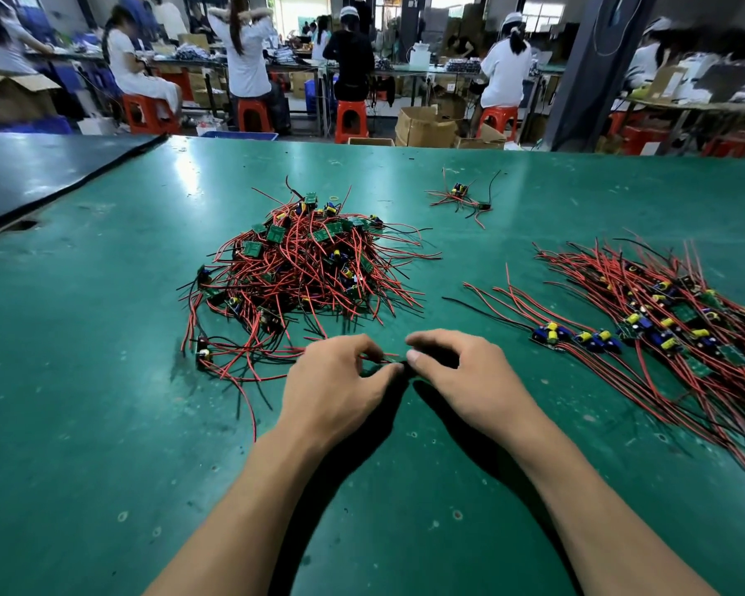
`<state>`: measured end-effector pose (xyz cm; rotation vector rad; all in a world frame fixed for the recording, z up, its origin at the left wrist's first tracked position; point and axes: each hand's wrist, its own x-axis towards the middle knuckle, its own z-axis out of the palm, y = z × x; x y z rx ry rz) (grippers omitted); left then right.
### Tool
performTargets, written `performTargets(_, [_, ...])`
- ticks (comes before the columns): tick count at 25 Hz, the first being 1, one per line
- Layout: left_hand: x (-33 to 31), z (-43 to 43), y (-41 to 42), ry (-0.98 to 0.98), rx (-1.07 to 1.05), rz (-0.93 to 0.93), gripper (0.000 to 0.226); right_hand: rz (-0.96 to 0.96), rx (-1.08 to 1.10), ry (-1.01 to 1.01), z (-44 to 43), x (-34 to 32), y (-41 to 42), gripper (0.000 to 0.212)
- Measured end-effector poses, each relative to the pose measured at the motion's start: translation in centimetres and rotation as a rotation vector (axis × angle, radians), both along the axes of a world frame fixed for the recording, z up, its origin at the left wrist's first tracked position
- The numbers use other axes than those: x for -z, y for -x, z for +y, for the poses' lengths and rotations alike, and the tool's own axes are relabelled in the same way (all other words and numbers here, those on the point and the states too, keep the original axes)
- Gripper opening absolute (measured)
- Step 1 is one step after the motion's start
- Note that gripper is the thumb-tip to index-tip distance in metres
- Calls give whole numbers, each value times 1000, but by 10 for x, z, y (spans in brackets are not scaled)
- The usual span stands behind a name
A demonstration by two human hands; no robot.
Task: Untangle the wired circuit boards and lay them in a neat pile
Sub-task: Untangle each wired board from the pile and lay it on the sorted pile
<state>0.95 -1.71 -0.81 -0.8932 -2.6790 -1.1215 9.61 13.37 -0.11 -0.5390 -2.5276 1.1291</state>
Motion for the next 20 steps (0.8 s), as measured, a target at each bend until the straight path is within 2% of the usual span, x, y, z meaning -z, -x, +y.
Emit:
performTargets(2, [0,6,-11,-139,82,3,27,50,12,135,-1,-4,1,15])
performTargets(4, [0,10,-19,-193,124,101,21,84,47,177,1,-6,1,13])
performTargets(5, [0,11,-22,-202,140,160,19,97,41,261,1,-8,0,12])
performTargets(8, [-1,11,-24,-277,168,196,19,48,-26,749,-2,-15,-3,15])
performTargets(9, [-1,11,-23,-309,171,172,19,2,-51,844,-4,-17,-4,19])
performTargets(11, [0,12,-21,-354,158,119,20,-40,-71,904,-3,-19,-5,19])
performTargets(17, [1,13,-17,-357,32,148,9,119,-72,937,-1,-20,-4,8])
performTargets(20, [-4,12,-18,-370,20,129,6,181,-125,1011,1,-20,-4,22])
